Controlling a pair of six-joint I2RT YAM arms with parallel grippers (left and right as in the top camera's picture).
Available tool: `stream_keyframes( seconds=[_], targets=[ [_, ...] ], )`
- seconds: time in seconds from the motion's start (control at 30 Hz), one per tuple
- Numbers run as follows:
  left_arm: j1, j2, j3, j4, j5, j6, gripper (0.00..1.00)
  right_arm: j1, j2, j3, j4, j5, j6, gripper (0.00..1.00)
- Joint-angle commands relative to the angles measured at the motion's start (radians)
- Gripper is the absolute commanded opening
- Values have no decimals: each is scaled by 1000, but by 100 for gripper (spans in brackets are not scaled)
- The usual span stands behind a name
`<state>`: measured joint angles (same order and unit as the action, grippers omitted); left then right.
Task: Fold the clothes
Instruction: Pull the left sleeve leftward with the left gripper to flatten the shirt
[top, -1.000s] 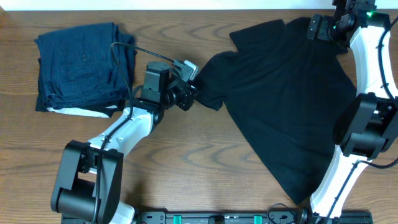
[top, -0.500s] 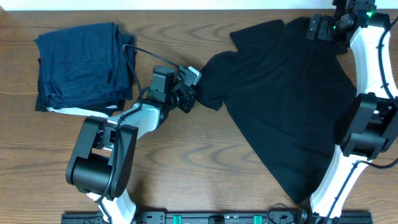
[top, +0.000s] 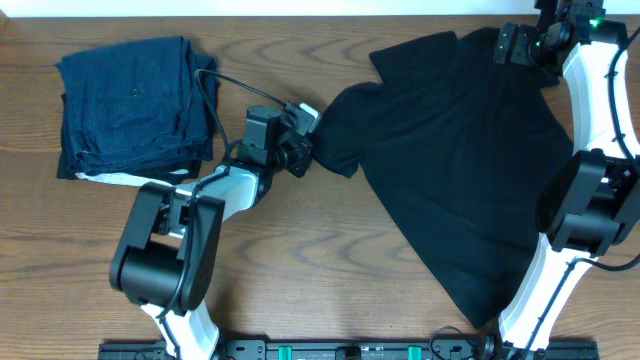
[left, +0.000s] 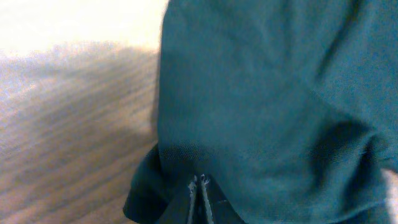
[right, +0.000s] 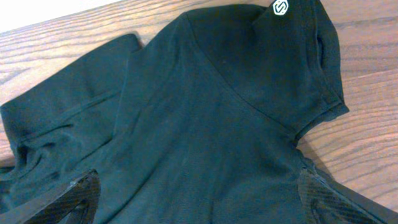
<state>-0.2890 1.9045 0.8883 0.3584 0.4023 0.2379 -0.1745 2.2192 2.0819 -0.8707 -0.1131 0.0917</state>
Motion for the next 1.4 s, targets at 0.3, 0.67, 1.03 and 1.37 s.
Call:
stream_keyframes(
  seconds=[0.3,0.67,1.03,1.37],
  targets=[
    [2,76,19,44,-150,-93,6,-2,5,-1,-1,-3,5,99],
    [3,-19,80,-233,-217,-233,5,-2,5,-1,-1,-3,5,99],
    [7,-106,104,-515,-237,-236,6,-2,5,-1,-1,-3,5,99],
    [8,-121,231,-448,-90,-221,6,-2,5,-1,-1,-3,5,99]
  ],
)
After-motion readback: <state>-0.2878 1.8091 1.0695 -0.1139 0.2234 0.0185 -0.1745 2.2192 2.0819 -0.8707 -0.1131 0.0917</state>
